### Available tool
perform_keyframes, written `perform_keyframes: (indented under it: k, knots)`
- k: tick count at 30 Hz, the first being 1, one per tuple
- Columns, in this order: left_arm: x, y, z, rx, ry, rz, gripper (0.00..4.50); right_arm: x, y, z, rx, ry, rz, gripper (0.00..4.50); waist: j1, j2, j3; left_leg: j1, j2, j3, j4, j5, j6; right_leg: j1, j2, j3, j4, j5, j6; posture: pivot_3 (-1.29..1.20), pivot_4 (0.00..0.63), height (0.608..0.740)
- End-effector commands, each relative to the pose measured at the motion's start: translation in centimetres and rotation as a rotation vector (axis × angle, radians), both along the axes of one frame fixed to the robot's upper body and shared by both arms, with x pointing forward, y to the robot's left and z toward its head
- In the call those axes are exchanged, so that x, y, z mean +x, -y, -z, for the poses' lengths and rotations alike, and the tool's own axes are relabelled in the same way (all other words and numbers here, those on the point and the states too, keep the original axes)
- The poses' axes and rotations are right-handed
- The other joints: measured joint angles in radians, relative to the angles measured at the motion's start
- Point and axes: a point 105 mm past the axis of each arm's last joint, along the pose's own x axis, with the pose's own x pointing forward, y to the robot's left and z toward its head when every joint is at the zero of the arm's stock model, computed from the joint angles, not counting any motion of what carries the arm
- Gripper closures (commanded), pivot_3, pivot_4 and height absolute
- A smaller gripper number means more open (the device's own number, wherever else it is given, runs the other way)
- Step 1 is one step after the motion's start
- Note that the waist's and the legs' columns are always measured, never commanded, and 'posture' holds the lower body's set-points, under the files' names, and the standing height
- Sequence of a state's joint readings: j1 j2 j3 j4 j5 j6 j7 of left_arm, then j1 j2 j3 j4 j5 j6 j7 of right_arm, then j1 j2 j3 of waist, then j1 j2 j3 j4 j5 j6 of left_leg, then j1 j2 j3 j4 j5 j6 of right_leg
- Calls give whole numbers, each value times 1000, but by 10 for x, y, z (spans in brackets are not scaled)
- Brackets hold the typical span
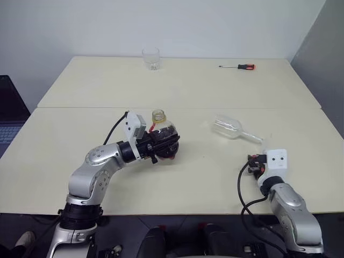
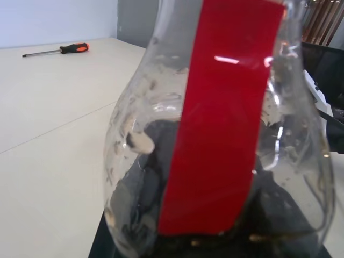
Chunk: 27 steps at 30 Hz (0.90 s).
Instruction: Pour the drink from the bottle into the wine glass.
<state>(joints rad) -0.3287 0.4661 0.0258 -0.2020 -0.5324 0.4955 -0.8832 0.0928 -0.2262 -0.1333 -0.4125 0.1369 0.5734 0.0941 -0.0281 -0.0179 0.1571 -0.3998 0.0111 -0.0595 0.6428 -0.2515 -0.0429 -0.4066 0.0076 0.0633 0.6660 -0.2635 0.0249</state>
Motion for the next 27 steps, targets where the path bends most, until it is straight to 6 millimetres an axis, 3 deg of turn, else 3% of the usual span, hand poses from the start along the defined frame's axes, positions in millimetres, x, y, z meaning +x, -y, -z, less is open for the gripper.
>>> perform_keyframes:
  k: [1, 2, 12, 18, 27]
  knots:
    - [-4, 2, -18, -22, 70, 16, 3031, 1, 3, -9, -9, 39, 6, 3261, 0, 0, 0, 0, 0, 0, 0, 0, 0, 0, 0, 0, 0, 0, 0, 0, 150, 740]
    - [-3, 2, -18, -22, 70, 16, 3031, 2, 2, -9, -7, 40, 2, 3261, 0, 0, 0, 0, 0, 0, 0, 0, 0, 0, 0, 0, 0, 0, 0, 0, 150, 740]
    - [-3, 1, -18, -21, 71, 15, 3031, 3, 0, -12, -4, 50, -15, 26, 0, 0, 0, 0, 0, 0, 0, 0, 0, 0, 0, 0, 0, 0, 0, 0, 150, 740]
    - [-2, 0, -19, -20, 71, 12, 3031, -1, -1, -24, -9, 77, -36, 26, 0, 0, 0, 0, 0, 0, 0, 0, 0, 0, 0, 0, 0, 0, 0, 0, 150, 740]
    - [-3, -5, -19, -19, 68, 1, 3031, -25, -19, -59, -24, 163, -183, 26, 0, 0, 0, 0, 0, 0, 0, 0, 0, 0, 0, 0, 0, 0, 0, 0, 150, 740]
